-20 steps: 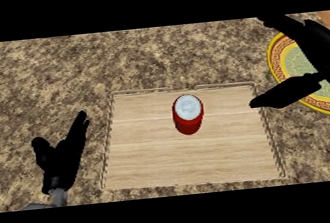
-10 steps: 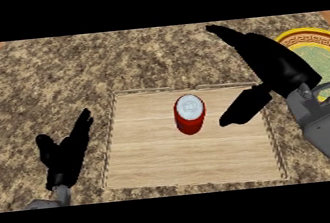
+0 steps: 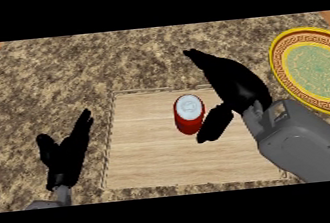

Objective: Pick the can from the tray and place it in the plate

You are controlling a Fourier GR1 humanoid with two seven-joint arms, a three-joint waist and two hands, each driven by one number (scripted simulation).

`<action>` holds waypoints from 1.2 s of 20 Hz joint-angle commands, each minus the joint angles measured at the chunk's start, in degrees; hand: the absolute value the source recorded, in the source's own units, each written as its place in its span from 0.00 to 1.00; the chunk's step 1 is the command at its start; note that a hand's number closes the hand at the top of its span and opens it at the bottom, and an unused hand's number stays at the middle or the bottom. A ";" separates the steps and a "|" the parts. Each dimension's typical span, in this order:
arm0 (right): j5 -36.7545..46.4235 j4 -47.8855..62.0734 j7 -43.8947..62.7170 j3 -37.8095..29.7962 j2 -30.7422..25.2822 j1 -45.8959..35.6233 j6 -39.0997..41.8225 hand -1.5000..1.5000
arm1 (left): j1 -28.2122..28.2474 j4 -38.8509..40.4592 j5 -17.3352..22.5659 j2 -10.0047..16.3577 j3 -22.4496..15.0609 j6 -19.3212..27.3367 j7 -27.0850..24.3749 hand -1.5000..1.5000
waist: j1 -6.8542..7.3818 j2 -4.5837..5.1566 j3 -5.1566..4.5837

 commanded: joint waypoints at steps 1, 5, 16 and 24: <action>3.11 0.10 3.10 1.13 6.12 1.37 0.30 0.00 | 0.20 1.46 -1.86 -2.49 -1.20 1.62 1.77 0.50 | -0.15 0.26 -0.37; 4.70 -0.76 -2.36 -2.40 4.44 6.10 2.75 0.00 | 0.33 2.38 -1.32 -1.33 0.99 -1.30 1.44 0.50 | -0.28 0.26 -0.36; 15.99 8.46 0.95 -0.79 11.23 2.61 4.77 0.00 | 1.39 3.71 -2.26 -3.83 1.57 -2.24 -0.10 0.50 | -0.03 0.36 -0.38; 17.81 13.09 -5.53 -2.97 13.60 5.31 7.71 0.00 | 0.91 -0.65 -5.63 -5.99 0.29 0.91 4.28 0.50 | 0.04 0.32 -0.34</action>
